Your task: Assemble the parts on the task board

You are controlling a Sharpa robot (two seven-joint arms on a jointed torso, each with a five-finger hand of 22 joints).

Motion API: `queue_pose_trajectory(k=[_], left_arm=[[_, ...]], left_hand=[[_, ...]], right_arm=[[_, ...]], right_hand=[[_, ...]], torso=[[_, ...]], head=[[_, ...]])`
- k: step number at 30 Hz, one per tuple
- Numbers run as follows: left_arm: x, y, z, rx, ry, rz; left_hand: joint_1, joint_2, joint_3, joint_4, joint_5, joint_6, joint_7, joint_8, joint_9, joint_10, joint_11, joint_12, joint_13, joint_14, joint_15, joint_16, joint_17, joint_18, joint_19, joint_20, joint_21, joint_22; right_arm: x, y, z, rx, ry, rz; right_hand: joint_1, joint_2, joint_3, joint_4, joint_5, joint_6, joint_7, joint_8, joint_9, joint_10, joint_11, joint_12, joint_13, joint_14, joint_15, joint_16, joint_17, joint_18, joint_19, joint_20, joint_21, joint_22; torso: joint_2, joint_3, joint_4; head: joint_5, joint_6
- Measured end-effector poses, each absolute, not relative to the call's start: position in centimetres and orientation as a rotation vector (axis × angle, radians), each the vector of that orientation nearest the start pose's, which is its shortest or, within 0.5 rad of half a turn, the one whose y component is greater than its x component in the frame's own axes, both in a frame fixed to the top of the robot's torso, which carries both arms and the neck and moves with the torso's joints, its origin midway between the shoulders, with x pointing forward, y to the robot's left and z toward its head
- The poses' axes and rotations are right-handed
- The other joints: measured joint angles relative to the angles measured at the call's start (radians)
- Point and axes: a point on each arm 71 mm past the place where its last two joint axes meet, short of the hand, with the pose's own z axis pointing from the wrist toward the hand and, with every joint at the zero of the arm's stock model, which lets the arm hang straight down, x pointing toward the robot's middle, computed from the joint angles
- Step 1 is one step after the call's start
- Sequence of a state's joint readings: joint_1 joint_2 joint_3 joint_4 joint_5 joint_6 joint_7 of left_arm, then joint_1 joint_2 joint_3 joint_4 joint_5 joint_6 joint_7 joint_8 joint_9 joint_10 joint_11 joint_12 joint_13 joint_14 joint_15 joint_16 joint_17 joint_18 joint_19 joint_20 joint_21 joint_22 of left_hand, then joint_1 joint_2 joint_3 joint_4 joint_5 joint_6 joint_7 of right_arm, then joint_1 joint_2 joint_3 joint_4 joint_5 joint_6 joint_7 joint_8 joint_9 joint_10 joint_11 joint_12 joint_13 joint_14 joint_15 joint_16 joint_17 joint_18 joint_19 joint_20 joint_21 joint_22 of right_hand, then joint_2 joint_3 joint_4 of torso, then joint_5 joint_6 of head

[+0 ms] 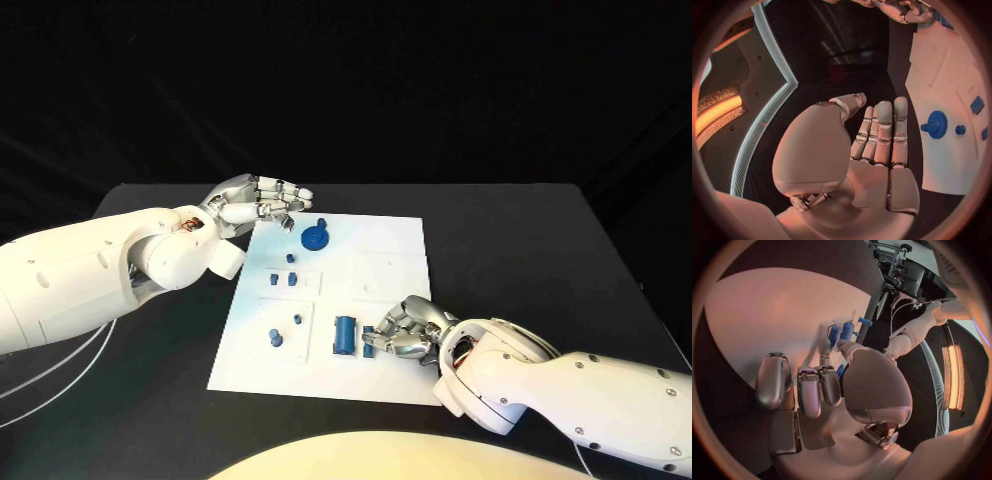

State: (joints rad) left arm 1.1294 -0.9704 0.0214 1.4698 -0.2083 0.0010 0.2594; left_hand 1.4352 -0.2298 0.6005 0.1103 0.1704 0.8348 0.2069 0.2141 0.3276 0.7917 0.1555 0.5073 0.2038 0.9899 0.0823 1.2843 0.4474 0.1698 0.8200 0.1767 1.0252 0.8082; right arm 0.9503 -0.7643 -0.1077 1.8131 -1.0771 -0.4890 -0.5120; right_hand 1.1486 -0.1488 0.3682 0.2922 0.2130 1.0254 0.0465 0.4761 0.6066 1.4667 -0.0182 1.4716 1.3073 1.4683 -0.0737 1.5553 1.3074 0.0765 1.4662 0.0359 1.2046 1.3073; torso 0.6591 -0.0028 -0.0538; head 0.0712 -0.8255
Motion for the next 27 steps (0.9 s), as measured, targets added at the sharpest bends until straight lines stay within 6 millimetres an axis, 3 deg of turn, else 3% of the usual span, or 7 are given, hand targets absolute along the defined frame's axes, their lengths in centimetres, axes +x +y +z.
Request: queue_pose_trajectory(k=[27], left_arm=[[48.11,27.18,-19.86,-0.978,1.688,-1.524]], left_hand=[[-0.004,0.004,0.003,-0.003,0.0,0.0,0.0,0.0,-0.001,0.0,0.0,0.0,0.0,0.0,0.0,0.0,-0.002,0.0,0.0,0.0,0.0,0.0]], right_arm=[[34.59,-11.62,-29.21,0.445,2.187,0.771]], right_hand=[[-0.008,-0.02,-0.012,-0.007,0.0,0.0,0.0,0.004,0.005,0.0,0.0,0.003,0.001,-0.004,-0.004,0.0,0.0,0.0,0.0,0.0,-0.002,0.001]], torso=[[0.0,-0.0012,-0.001]], head=[[0.002,-0.001]])
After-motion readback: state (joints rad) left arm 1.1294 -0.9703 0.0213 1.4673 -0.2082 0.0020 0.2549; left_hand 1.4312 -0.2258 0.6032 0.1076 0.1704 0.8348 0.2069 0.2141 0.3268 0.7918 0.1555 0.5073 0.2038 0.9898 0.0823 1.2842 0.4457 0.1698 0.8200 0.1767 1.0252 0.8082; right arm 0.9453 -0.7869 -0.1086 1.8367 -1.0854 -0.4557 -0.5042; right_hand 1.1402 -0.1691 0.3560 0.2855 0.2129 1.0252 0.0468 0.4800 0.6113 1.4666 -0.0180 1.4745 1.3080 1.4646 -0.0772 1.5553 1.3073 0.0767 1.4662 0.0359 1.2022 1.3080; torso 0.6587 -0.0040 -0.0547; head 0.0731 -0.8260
